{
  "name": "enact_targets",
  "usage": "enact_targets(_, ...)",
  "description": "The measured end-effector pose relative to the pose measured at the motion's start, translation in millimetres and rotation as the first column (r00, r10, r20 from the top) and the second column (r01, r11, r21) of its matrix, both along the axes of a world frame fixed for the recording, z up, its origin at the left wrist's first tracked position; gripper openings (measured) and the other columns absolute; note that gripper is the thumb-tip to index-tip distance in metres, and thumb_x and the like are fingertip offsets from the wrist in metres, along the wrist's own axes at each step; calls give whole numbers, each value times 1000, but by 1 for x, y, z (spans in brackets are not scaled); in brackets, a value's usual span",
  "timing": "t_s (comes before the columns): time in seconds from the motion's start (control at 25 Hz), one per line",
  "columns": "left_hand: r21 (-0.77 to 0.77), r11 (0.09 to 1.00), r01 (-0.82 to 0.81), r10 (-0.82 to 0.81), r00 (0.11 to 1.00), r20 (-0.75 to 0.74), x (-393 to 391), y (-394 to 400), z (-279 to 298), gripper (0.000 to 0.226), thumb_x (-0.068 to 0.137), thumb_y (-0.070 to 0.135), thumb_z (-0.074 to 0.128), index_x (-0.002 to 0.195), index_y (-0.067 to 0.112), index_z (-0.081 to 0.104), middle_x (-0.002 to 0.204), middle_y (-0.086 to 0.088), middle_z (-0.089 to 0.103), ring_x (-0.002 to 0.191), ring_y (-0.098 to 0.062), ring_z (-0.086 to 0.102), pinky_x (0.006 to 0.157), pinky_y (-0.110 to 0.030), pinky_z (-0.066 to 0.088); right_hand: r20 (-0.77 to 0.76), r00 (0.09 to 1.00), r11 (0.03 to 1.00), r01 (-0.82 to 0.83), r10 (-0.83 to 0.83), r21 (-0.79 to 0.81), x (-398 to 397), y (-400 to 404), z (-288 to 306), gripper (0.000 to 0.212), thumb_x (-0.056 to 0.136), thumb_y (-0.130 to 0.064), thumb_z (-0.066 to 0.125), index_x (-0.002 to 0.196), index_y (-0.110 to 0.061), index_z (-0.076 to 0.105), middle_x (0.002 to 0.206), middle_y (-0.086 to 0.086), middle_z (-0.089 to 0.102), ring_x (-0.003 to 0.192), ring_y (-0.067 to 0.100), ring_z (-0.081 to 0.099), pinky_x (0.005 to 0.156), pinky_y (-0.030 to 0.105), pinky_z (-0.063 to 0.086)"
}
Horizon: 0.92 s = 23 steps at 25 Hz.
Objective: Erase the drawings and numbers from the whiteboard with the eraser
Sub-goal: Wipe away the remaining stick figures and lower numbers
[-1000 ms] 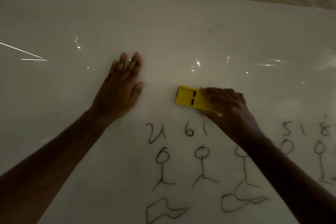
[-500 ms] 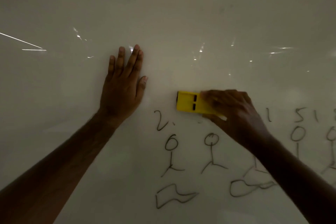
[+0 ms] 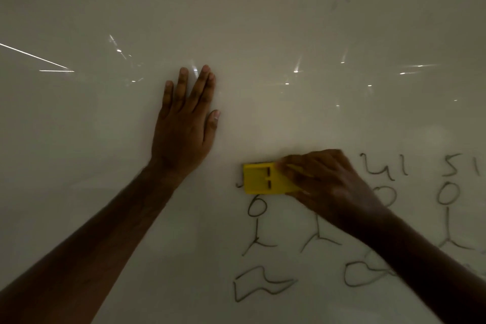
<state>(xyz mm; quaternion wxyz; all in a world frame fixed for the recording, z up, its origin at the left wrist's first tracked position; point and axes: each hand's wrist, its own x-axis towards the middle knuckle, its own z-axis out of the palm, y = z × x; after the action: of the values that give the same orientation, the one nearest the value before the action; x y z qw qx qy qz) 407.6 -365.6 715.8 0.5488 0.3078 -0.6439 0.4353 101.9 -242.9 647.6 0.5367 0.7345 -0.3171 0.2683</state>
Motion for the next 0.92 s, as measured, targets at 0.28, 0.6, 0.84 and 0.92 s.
enact_targets(0.28,-7,1000,-10,10,1000,-25,0,0,-4,61,116,34,35,172,11,27,180,-6,23,167,-38,16,136,-49,3,104,994,999,-29,31,-20,40,-18,26,55,100,-41,63,150,-22,54,143,1,61,118,28,59,97,46,44)
enact_targets(0.6,-5,1000,-10,9,999,-34,0,0,-10,60,116,34,33,172,13,27,180,-5,24,167,-36,17,136,-53,8,23,999,1000,24,-25,4,-1,-3,17,55,101,-41,62,153,-26,50,146,0,60,122,28,61,99,46,46)
enact_targets(0.84,1,1000,-10,10,1000,-30,2,-1,-11,60,116,34,32,172,12,27,180,-6,23,167,-36,17,136,-53,8,159,987,999,-25,29,-28,34,-17,22,57,101,-44,64,152,-21,54,144,-1,61,118,26,56,99,45,43)
enact_targets(0.92,0,1000,-5,5,1000,-27,2,-2,-12,60,116,34,33,172,12,26,180,-6,23,168,-35,16,136,-53,8,80,997,1000,-20,20,-8,27,-12,4,53,103,-43,61,151,-21,55,145,0,62,118,25,57,99,44,45)
